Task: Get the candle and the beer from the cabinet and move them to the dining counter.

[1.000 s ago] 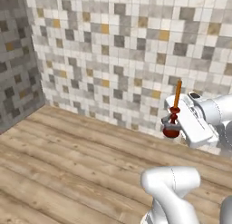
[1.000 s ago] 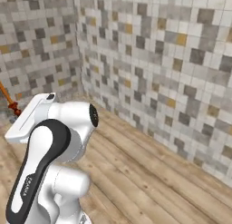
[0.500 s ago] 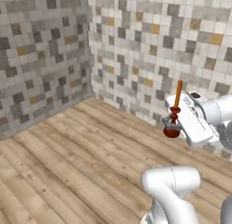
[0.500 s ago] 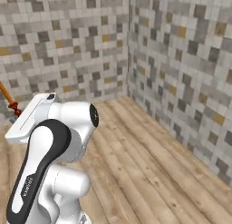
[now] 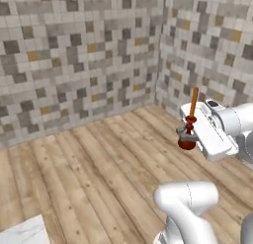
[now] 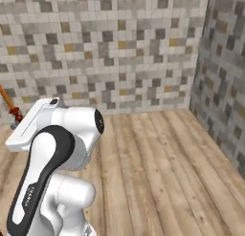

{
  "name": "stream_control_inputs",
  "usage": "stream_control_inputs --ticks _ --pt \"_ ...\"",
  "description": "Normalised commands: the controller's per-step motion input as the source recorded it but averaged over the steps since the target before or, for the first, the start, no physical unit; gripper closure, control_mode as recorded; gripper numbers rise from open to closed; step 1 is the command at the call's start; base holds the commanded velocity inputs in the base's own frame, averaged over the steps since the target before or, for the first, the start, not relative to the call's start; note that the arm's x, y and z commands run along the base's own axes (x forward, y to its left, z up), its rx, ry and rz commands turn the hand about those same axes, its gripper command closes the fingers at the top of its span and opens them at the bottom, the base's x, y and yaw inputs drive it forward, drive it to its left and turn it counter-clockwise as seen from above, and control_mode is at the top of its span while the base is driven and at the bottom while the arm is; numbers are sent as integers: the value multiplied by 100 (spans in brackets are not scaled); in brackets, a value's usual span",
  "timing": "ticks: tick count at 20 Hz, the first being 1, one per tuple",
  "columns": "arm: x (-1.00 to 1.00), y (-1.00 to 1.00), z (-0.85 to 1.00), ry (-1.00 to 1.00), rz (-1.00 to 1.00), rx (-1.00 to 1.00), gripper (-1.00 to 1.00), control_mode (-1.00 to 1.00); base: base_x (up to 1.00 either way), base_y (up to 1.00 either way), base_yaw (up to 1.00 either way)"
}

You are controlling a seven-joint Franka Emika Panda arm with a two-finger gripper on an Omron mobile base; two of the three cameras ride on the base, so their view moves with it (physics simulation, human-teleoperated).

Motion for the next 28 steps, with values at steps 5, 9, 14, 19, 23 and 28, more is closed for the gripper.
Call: stream_control_inputs --ticks 5,9,14,19,23,28 --pt "0 0 0 0 0 0 100 100 17 -1 55" --pt "0 0 0 0 0 0 100 100 20 -4 56" --pt "0 0 0 0 0 0 100 100 3 -23 54" --pt "0 0 0 0 0 0 100 100 0 -33 52" --pt "0 0 0 0 0 0 100 100 1 -31 51" --pt "0 0 0 0 0 0 100 100 0 -48 50"
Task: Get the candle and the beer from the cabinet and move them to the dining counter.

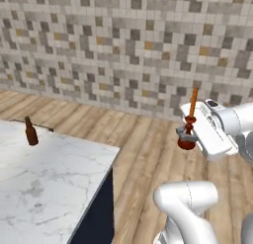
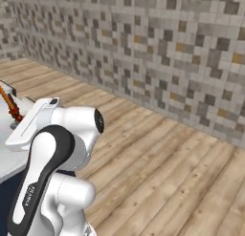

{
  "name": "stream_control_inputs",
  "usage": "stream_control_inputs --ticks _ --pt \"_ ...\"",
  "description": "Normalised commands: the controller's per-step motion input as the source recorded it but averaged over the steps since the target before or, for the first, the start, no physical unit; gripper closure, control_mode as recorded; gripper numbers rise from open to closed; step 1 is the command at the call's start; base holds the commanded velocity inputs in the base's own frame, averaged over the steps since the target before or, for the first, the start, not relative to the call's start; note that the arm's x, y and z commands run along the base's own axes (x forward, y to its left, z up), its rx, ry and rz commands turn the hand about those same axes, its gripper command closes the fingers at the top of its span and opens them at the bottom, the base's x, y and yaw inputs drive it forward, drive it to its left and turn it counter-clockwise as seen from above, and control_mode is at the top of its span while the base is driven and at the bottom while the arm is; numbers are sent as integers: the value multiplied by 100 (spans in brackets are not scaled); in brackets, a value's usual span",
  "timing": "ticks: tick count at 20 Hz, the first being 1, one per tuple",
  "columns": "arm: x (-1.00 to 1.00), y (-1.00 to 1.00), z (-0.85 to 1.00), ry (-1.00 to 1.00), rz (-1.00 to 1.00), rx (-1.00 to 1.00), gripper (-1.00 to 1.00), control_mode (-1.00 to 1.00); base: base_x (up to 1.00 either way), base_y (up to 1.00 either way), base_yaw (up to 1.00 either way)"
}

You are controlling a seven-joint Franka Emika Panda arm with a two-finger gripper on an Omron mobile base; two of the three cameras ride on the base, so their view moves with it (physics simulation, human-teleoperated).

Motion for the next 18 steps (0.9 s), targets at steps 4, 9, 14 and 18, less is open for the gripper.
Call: stream_control_inputs --ticks 4,9,14,18 --pt "0 0 0 0 0 0 100 100 0 -61 48" --pt "0 0 0 0 0 0 100 100 0 -72 45" --pt "0 0 0 0 0 0 100 100 10 -80 40" --pt "0 0 0 0 0 0 100 100 33 -80 37"
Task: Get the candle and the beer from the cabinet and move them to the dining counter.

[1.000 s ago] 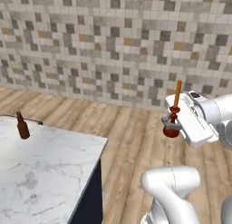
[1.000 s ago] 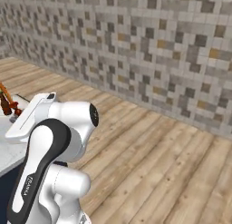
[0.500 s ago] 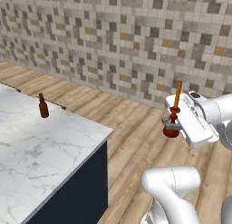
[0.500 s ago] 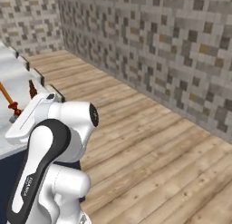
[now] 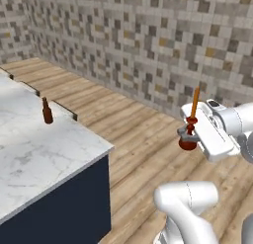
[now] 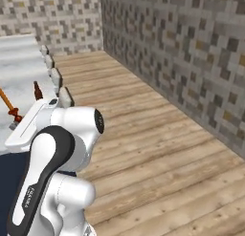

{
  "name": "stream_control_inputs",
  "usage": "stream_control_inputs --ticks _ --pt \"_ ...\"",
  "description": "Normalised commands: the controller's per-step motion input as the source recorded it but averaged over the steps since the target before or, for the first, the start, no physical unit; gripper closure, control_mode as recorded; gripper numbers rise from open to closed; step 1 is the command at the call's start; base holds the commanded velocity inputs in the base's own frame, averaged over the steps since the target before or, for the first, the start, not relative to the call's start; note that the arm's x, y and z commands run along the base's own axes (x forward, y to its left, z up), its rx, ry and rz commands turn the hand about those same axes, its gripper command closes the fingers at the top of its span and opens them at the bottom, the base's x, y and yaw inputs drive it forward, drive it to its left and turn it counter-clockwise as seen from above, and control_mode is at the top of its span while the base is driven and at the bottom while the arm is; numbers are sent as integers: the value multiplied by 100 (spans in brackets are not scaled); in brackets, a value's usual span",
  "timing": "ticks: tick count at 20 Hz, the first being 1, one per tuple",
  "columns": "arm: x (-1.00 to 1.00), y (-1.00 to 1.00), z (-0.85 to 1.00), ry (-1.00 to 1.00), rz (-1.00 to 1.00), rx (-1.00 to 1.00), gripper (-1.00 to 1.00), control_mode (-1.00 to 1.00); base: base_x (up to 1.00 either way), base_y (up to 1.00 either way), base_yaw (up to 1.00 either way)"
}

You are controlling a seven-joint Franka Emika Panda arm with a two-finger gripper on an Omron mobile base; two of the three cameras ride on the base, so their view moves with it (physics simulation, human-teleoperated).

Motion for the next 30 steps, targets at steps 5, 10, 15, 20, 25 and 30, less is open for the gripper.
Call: stream_control_inputs --ticks 5,10,15,20,25,30 --pt "0 0 0 0 0 0 100 100 45 -76 37" --pt "0 0 0 0 0 0 100 100 52 -70 38" --pt "0 0 0 0 0 0 100 100 56 -66 40" --pt "0 0 0 0 0 0 100 100 57 -63 41" --pt "0 0 0 0 0 0 100 100 60 -61 42" --pt "0 0 0 0 0 0 100 100 58 -61 42"
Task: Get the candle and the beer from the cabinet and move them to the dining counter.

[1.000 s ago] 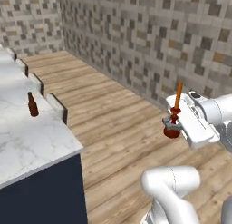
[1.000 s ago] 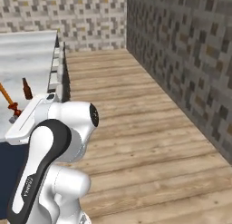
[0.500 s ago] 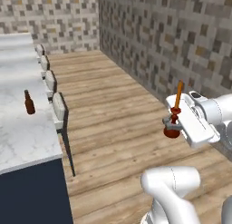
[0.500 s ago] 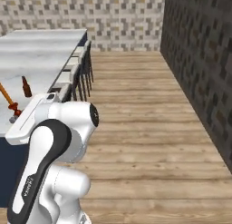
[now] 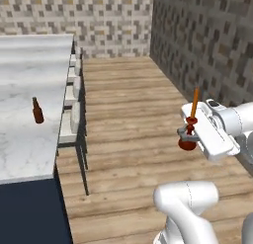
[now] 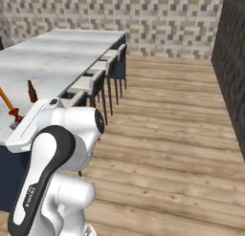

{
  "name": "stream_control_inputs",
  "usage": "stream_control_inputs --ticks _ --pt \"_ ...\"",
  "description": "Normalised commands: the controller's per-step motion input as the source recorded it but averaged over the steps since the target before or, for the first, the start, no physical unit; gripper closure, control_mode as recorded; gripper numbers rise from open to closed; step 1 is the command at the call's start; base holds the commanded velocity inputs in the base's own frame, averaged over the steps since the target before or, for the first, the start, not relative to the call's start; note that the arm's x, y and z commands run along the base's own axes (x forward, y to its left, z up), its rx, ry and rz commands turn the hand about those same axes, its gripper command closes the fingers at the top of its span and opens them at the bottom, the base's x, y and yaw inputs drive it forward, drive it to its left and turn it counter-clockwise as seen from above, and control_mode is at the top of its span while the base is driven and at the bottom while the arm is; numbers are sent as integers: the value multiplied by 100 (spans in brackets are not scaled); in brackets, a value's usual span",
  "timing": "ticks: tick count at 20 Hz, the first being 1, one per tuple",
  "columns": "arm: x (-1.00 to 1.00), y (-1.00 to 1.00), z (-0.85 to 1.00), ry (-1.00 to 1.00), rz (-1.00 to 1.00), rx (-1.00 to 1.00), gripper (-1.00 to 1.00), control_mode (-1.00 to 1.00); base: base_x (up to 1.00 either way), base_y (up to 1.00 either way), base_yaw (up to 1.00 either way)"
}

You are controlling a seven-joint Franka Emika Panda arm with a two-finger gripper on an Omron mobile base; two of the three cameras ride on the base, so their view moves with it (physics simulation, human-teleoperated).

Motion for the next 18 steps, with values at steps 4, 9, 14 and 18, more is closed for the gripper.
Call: stream_control_inputs --ticks 4,9,14,18 --pt "0 0 0 0 0 0 100 100 56 -61 42" --pt "0 0 0 0 0 0 100 100 57 -60 42" --pt "0 0 0 0 0 0 100 100 55 -61 42" --pt "0 0 0 0 0 0 100 100 56 -61 42"
